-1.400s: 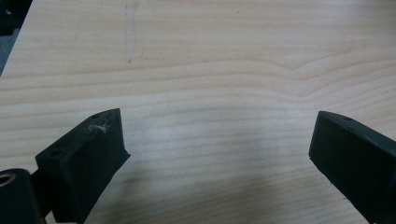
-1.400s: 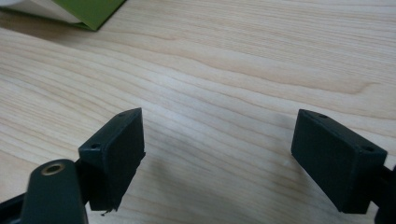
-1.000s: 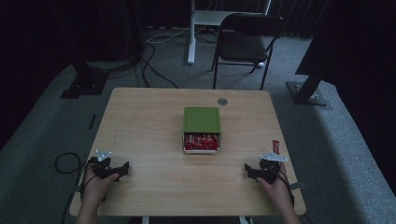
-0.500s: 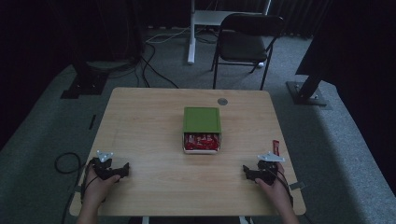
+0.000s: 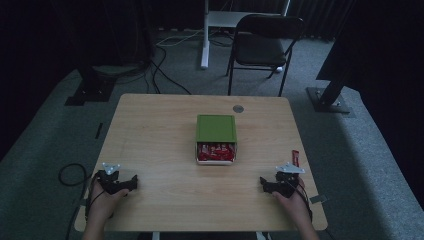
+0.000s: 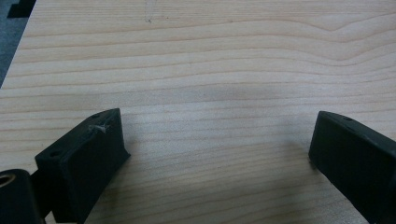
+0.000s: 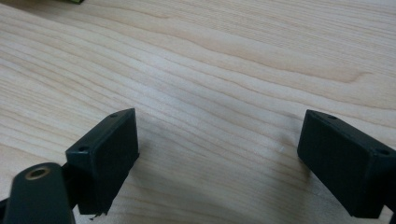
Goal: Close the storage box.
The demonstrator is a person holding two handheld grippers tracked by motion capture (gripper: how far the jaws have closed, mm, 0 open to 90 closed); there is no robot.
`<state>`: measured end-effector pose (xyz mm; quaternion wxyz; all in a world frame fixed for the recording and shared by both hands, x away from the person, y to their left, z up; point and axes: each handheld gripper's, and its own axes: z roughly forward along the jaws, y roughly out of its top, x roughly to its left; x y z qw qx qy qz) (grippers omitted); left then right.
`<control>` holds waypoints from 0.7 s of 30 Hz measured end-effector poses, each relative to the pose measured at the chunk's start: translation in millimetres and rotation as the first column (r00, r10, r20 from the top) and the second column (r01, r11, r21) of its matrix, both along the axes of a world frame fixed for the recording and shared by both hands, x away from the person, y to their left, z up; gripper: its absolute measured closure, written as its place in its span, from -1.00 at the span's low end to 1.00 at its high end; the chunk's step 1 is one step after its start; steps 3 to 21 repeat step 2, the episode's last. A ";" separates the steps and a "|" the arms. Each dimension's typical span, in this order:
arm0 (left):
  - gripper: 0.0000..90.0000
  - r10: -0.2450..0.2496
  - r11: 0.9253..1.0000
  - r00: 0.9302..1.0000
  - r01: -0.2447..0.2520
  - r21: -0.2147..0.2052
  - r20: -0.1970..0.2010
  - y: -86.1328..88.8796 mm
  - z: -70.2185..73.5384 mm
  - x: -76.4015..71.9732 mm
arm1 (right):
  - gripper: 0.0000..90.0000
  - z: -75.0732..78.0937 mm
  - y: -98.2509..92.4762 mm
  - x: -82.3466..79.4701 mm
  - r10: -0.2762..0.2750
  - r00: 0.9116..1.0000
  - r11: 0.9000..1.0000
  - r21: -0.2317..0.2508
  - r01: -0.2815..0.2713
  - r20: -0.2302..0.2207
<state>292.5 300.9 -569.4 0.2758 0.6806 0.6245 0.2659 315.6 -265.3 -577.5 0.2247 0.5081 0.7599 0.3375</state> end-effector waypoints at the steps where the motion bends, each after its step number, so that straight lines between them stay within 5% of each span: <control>1: -0.90 0.000 1.000 1.000 0.000 0.000 0.001 0.0 0.0 0.0 | -0.74 0.0 0.1 0.1 0.000 1.000 1.000 0.000 0.000 0.000; 21: -0.90 0.000 1.000 1.000 0.000 0.000 0.001 0.0 -0.1 0.0 | -0.74 0.0 0.1 0.1 0.000 1.000 1.000 -0.001 0.000 -0.001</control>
